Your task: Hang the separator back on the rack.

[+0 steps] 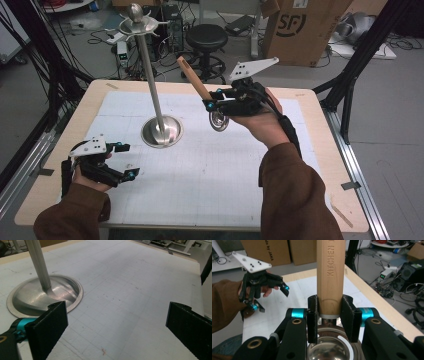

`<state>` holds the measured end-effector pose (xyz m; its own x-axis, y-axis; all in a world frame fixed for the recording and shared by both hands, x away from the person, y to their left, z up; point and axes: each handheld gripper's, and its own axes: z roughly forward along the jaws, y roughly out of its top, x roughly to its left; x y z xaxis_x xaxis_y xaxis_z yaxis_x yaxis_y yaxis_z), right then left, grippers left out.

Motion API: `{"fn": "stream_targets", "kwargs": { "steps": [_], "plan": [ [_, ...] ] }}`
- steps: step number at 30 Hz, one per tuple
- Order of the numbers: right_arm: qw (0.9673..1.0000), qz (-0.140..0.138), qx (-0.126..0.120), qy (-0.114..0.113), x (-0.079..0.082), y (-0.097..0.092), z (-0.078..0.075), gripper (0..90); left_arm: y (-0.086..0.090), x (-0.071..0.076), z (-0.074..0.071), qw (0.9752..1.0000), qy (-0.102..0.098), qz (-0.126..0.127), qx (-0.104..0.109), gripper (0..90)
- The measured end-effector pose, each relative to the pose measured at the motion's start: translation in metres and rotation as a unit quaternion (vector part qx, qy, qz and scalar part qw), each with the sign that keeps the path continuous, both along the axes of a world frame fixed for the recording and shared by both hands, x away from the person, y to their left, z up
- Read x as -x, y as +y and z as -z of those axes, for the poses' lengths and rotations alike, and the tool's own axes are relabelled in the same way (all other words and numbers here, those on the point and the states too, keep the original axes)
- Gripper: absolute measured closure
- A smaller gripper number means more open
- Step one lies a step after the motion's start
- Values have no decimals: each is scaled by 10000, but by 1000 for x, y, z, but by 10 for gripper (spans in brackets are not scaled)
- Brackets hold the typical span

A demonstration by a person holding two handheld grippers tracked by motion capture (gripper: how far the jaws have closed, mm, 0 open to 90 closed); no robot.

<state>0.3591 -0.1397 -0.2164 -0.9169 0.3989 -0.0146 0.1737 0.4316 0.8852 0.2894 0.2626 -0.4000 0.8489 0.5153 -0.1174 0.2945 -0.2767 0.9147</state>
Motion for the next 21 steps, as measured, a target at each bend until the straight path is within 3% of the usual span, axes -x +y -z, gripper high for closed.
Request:
{"fn": "stream_targets", "kwargs": {
  "steps": [21],
  "plan": [
    [9997,-81,-87,-219,-13,30,-36,690,1,0,0,10000,-4,2,19,46]
  ]
}}
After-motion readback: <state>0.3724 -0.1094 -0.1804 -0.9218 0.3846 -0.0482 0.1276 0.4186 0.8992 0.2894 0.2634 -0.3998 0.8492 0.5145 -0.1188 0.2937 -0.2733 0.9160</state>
